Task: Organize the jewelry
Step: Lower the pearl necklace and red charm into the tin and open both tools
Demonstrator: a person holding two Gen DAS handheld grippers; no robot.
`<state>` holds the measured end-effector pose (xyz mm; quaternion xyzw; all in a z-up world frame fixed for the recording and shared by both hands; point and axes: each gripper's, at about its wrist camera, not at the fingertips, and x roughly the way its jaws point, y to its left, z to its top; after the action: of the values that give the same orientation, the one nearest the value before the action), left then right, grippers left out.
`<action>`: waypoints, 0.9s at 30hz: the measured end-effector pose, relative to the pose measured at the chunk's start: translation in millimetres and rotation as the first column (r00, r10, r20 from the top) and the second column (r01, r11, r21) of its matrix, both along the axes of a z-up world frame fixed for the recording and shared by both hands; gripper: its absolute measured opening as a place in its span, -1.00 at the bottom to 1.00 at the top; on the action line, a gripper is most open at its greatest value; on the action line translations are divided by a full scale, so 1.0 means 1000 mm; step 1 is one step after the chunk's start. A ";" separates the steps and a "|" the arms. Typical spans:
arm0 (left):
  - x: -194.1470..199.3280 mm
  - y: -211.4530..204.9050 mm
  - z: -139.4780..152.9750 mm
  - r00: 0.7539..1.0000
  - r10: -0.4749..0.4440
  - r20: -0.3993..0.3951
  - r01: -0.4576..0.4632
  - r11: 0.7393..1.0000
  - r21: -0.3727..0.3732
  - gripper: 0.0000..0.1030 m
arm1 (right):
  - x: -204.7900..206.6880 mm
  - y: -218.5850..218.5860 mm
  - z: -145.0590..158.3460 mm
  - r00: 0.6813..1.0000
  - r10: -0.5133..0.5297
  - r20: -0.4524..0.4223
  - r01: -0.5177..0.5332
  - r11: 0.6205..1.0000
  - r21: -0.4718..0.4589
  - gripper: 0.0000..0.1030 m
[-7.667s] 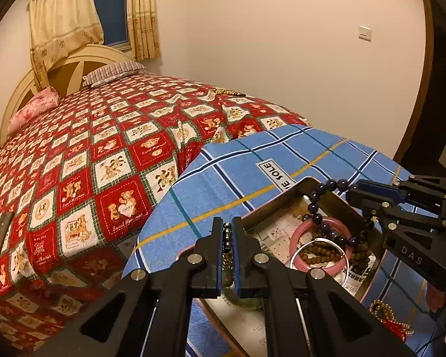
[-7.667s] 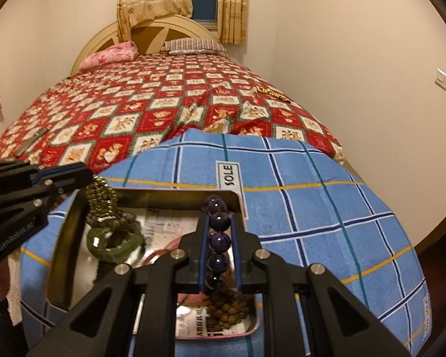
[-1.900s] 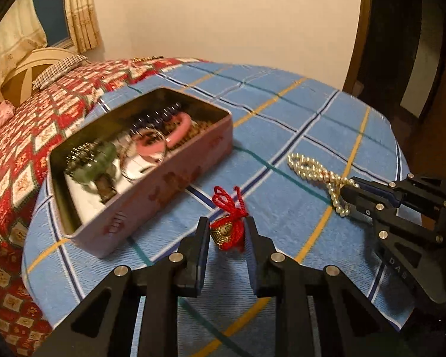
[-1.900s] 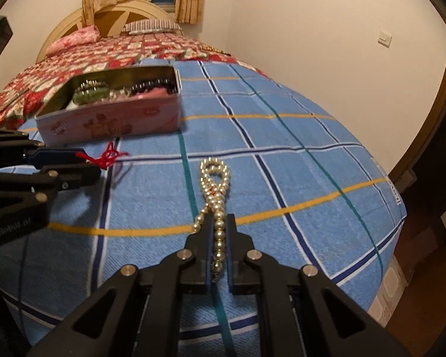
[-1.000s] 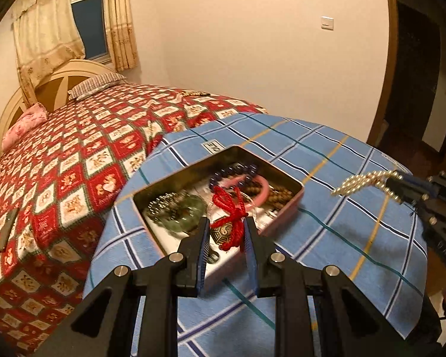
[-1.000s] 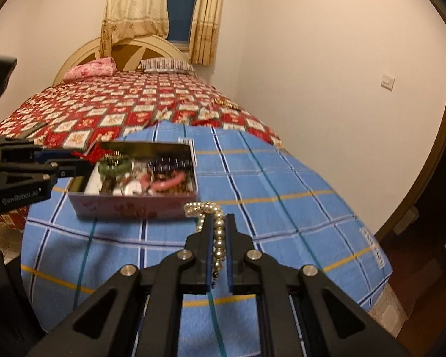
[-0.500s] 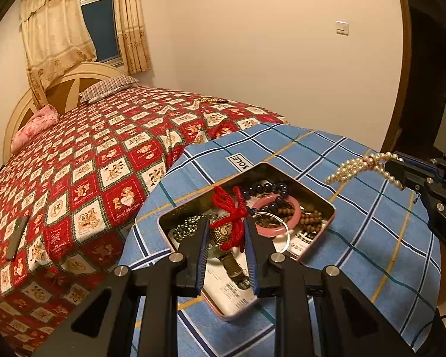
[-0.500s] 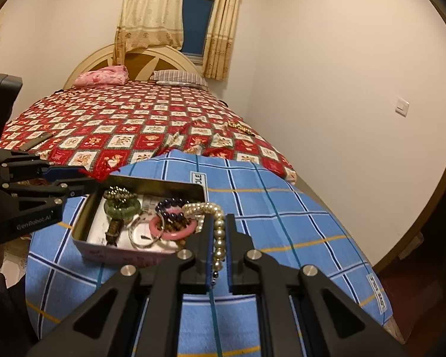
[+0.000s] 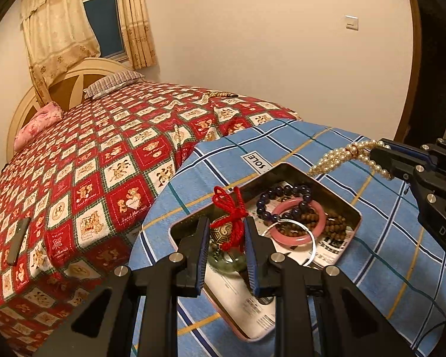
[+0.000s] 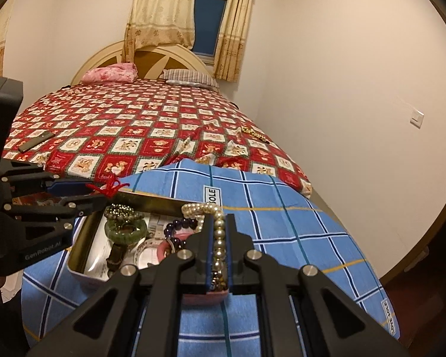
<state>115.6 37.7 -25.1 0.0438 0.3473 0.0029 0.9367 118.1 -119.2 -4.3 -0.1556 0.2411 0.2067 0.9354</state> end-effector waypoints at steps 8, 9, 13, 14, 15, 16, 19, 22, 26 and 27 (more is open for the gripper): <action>0.015 0.005 -0.008 1.000 0.011 -0.019 -0.011 1.000 0.003 -0.55 | 0.015 0.010 -0.012 1.000 0.003 -0.027 -0.004 1.000 -0.026 -0.84; 0.016 0.004 -0.009 1.000 0.011 -0.022 -0.011 1.000 0.004 -0.56 | 0.016 0.011 -0.014 1.000 0.004 -0.030 -0.005 1.000 -0.028 -0.84; 0.019 0.004 -0.013 0.999 0.012 -0.030 -0.011 1.000 0.007 -0.55 | 0.021 0.015 -0.019 0.999 0.006 -0.039 -0.007 0.999 -0.033 -0.84; 0.020 0.004 -0.014 0.999 0.013 -0.033 -0.013 1.000 0.007 -0.55 | 0.022 0.015 -0.019 0.999 0.007 -0.041 -0.008 0.999 -0.034 -0.84; 0.021 0.005 -0.015 0.999 0.015 -0.035 -0.015 1.000 0.007 -0.55 | 0.023 0.016 -0.019 0.999 0.008 -0.043 -0.009 0.999 -0.034 -0.84; 0.022 0.005 -0.015 0.999 0.016 -0.036 -0.016 1.000 0.007 -0.55 | 0.024 0.017 -0.020 0.999 0.008 -0.044 -0.010 0.999 -0.036 -0.84; 0.023 0.005 -0.017 0.999 0.017 -0.040 -0.016 1.000 0.007 -0.55 | 0.027 0.020 -0.021 0.999 0.011 -0.045 -0.013 0.999 -0.045 -0.84; 0.025 0.006 -0.019 0.999 0.016 -0.046 -0.016 1.000 0.007 -0.55 | 0.030 0.022 -0.023 0.999 0.011 -0.047 -0.013 0.999 -0.048 -0.84; 0.027 0.006 -0.022 0.999 0.015 -0.053 -0.015 1.000 0.005 -0.55 | 0.032 0.024 -0.028 0.999 0.016 -0.052 -0.019 0.998 -0.055 -0.84; 0.027 0.006 -0.023 0.998 0.014 -0.054 -0.014 1.000 0.005 -0.55 | 0.032 0.025 -0.029 0.998 0.017 -0.054 -0.020 0.998 -0.056 -0.84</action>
<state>142.8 43.3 -48.0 0.0438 0.3728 0.0090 0.9268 150.4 -94.0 -33.1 -0.1788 0.2704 0.2125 0.9218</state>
